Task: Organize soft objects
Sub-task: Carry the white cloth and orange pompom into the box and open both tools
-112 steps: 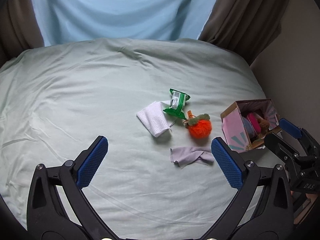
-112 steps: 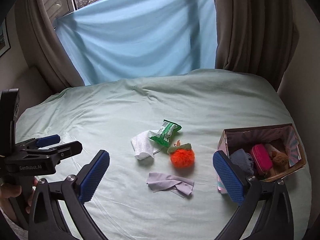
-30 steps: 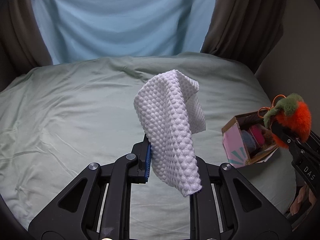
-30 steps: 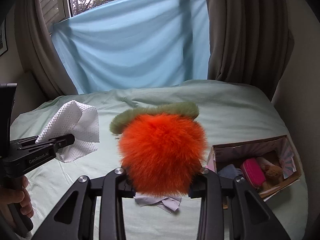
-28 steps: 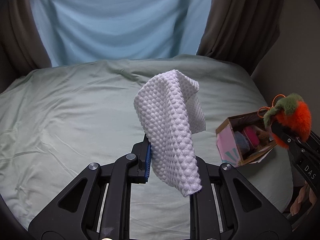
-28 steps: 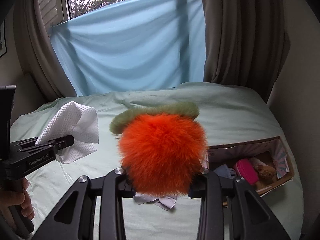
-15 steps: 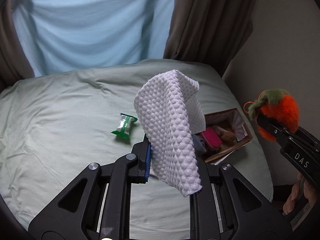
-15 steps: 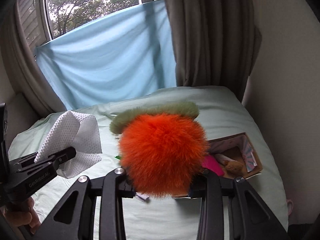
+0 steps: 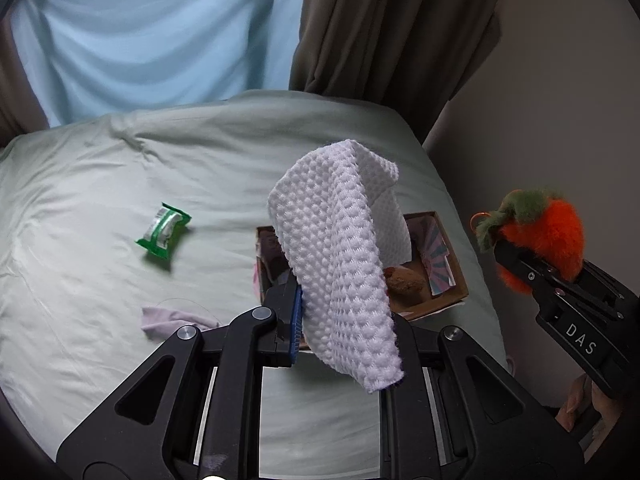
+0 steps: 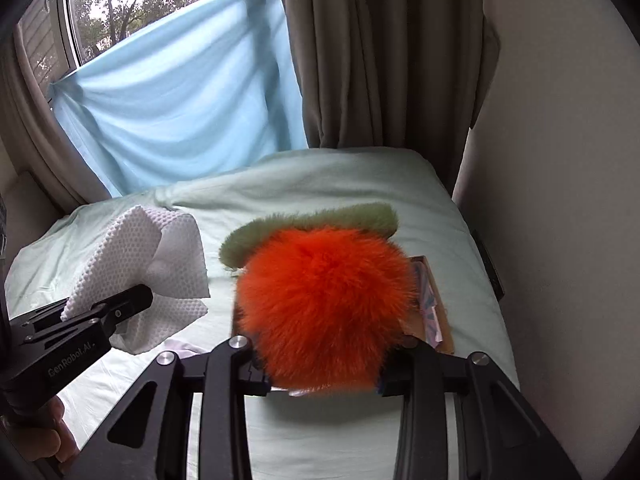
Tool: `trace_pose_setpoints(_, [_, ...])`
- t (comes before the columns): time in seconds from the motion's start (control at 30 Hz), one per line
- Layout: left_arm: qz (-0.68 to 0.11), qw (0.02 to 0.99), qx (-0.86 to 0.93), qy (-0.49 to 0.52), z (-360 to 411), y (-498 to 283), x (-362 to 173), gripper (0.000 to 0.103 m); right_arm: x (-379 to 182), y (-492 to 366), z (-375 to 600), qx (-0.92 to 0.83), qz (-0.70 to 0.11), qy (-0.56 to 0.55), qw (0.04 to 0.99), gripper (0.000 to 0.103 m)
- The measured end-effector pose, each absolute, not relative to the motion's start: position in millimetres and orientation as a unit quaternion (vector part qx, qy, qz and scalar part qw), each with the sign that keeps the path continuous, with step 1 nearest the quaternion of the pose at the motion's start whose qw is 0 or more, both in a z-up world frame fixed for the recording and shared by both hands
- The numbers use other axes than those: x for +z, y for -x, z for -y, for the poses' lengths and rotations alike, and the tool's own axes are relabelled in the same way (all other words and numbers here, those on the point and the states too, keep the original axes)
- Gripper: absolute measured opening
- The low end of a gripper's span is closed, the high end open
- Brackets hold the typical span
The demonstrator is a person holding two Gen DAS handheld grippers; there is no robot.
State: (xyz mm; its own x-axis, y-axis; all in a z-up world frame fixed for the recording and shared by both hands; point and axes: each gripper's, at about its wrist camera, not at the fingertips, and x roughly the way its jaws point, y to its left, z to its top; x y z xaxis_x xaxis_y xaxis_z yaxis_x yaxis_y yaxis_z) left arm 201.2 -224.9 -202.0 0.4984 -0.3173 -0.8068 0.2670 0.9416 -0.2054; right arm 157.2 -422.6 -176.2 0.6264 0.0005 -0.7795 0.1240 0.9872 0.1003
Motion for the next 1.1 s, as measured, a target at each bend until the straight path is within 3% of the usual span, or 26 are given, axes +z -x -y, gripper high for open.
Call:
trace_pose_setpoints(0.87, [-0.584, 0.796, -0.155, -0.040, 332, -279, -346, 0.013, -312, -247, 514, -0.021, -0.543, -0.091, 0.834, 0.032])
trace_pose_setpoints(0.9, [-0.589, 0.790, -0.164, -0.038, 333, -281, -349, 0.019, -317, -250, 515, -0.022, -0.549, -0.093, 0.830, 0.035])
trace_pose_setpoints(0.97, [-0.600, 0.781, -0.170, -0.049, 338, -283, -358, 0.061, -327, -255, 519, -0.031, -0.554, -0.099, 0.826, 0.048])
trace_pose_setpoints(1.0, [-0.600, 0.780, -0.165, -0.063, 340, -282, -360, 0.100, -330, -256, 520, -0.033, -0.553, -0.101, 0.827, 0.058])
trace_pose_setpoints(1.03, [-0.592, 0.785, -0.160, -0.080, 340, -280, -361, 0.102, -333, -257, 522, -0.035, -0.553, -0.105, 0.826, 0.078])
trace_pose_setpoints(1.1, [-0.588, 0.786, -0.156, -0.107, 341, -276, -365, 0.103, -339, -258, 525, -0.029, -0.556, -0.115, 0.822, 0.103])
